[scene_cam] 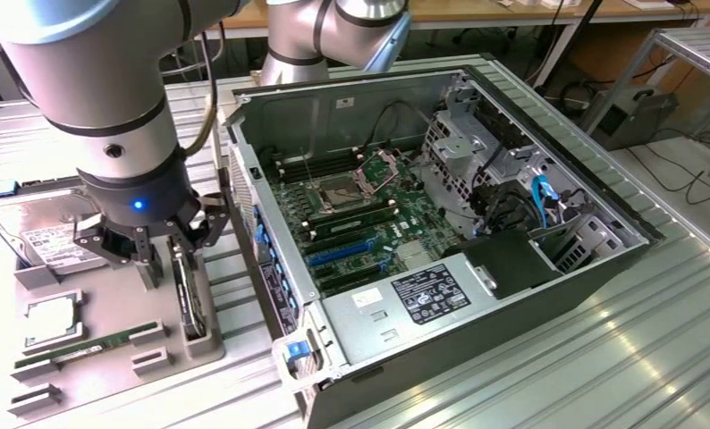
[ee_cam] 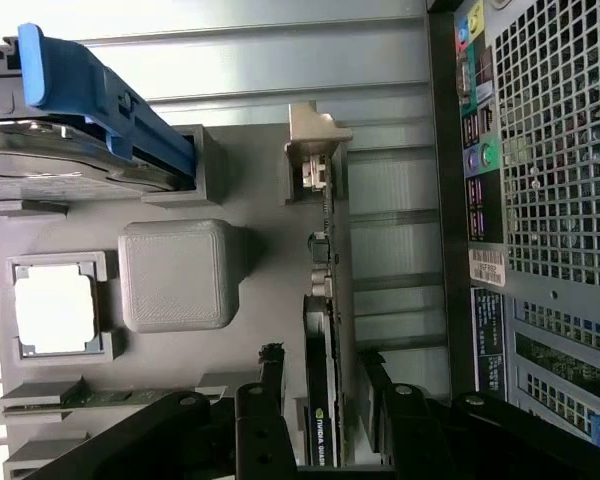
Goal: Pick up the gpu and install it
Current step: 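Pick up the gpu and move the gpu toward the slot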
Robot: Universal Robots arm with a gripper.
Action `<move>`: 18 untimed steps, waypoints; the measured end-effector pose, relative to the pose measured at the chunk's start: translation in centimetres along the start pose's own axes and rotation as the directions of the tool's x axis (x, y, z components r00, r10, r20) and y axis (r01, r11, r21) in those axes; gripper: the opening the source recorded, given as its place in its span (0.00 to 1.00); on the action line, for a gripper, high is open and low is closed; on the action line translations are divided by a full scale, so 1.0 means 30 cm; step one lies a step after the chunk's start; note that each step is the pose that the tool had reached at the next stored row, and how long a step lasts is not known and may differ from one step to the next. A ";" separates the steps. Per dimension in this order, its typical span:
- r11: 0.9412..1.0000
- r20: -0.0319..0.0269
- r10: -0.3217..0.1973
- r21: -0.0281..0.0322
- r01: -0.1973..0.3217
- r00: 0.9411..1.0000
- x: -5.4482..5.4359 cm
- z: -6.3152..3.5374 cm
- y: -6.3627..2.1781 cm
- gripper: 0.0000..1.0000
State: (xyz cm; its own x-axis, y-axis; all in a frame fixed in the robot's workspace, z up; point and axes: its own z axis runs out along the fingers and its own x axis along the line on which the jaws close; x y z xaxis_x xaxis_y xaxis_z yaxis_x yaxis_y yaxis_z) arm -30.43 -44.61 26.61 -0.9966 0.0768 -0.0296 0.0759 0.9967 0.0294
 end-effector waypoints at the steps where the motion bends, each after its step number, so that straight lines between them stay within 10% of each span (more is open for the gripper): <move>1: 1.000 0.000 0.000 0.000 0.000 1.000 0.000 0.006 0.000 0.42; 18: 1.000 0.005 0.001 -0.007 -0.001 1.000 0.004 0.061 -0.002 0.42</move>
State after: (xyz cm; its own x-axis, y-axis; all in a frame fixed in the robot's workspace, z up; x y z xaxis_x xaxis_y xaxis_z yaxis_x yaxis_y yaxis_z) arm -30.51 -44.61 24.79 -0.9964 0.0777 -0.0344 0.0764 0.9964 0.0368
